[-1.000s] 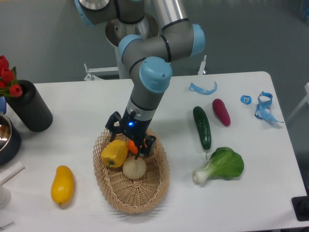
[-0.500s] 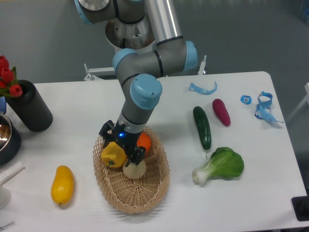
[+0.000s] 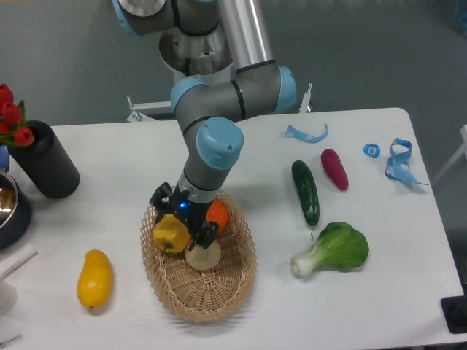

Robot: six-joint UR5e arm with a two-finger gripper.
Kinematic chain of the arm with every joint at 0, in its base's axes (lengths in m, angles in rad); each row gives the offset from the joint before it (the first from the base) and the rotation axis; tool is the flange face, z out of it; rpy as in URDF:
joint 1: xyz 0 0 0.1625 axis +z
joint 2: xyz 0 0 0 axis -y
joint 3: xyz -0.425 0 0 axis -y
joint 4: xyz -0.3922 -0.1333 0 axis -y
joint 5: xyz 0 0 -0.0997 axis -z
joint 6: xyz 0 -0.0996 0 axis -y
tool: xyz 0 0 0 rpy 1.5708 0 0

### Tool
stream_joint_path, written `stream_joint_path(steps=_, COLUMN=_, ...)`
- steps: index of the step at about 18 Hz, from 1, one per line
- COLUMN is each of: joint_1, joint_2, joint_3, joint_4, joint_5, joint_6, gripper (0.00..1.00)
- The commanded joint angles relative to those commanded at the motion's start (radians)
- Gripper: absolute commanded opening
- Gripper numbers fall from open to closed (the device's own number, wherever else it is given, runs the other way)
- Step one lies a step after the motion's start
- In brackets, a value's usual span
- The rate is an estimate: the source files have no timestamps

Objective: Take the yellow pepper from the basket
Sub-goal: 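Close the gripper fingers around the yellow bell pepper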

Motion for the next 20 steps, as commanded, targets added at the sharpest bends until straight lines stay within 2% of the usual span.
stream_joint_path(steps=20, joint_1=-0.018, joint_2=-0.025, joint_3=0.0, joint_4=0.0, joint_5=0.008, joint_6=-0.005, gripper=1.0)
